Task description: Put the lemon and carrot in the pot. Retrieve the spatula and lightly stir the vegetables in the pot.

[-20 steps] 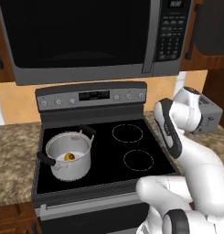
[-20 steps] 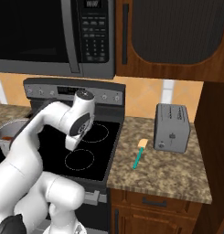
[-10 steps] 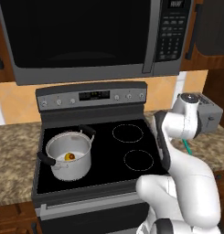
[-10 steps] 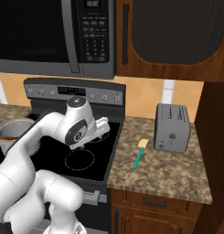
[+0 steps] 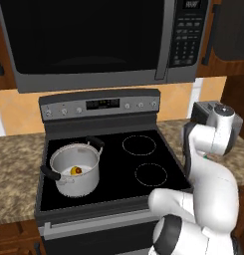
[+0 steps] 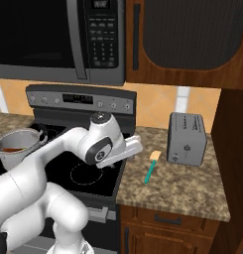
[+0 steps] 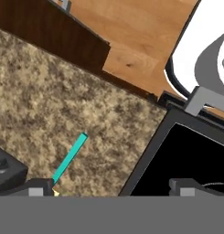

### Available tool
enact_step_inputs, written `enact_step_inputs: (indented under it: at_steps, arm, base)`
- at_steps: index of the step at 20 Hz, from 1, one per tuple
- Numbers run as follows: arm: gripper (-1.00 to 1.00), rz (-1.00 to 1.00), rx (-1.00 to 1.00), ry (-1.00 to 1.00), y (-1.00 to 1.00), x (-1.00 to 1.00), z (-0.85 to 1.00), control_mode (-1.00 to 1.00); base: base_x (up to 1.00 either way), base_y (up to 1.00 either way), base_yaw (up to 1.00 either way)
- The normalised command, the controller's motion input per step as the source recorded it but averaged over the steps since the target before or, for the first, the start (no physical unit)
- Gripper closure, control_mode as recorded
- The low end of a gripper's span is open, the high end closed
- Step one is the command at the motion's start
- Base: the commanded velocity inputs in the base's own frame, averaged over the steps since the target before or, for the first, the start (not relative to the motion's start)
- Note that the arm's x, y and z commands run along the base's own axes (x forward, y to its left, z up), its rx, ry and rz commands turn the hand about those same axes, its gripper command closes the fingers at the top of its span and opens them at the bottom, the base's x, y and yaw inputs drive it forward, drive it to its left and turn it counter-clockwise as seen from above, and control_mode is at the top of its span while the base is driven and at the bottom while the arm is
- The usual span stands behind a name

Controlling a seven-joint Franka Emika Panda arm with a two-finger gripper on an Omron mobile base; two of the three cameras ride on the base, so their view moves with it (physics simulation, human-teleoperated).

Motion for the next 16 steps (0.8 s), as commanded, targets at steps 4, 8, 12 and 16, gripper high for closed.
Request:
enact_step_inputs:
  at_steps: [4,8,12,16]
  arm:
    - [-1.00,-0.33,0.12,0.00,-0.36,0.11,-0.01,-1.00]
    - [-1.00,-0.27,0.05,0.00,-0.09,0.09,-0.09,-1.00]
    - [-1.00,-0.22,0.02,0.00,0.00,0.00,-0.32,-1.00]
    - [-1.00,-0.21,0.03,0.00,0.00,0.05,-0.46,-1.00]
  base:
    - [0.00,0.00,0.00]
    - [0.00,0.00,0.00]
    - [0.00,0.00,0.00]
    - [0.00,0.00,0.00]
